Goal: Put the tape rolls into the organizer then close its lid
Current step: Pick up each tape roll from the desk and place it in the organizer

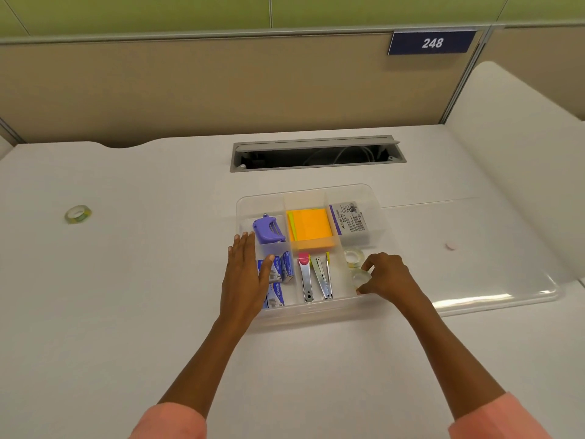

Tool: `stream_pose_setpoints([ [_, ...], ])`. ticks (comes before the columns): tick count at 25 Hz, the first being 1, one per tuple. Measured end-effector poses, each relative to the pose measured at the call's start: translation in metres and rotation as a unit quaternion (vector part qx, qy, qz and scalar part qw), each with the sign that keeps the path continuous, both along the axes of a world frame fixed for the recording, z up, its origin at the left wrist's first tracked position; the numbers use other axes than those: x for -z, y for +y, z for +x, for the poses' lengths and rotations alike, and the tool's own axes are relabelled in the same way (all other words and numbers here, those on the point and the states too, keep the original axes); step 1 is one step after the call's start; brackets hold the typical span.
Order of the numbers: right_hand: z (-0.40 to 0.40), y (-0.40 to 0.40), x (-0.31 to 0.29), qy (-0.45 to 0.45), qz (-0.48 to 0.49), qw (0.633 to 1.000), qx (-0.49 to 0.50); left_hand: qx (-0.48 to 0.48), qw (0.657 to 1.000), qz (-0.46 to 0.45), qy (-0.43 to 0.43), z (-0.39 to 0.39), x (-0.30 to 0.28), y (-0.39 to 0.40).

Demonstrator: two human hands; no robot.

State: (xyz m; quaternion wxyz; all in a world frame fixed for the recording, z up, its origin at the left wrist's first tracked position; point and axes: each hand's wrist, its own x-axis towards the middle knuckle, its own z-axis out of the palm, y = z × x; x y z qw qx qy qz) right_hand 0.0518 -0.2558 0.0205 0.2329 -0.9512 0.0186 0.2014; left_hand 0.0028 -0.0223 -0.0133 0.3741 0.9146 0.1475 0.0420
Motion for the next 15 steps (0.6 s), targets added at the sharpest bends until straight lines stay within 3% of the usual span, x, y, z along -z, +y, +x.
stream_pose_setpoints([
  [15,-0.0045,0.0039,-0.0063,-0.019,-0.043,0.998,-0.032,0.007,1.0,-0.012,-0.003,-0.0004,-0.0039,0.0029],
])
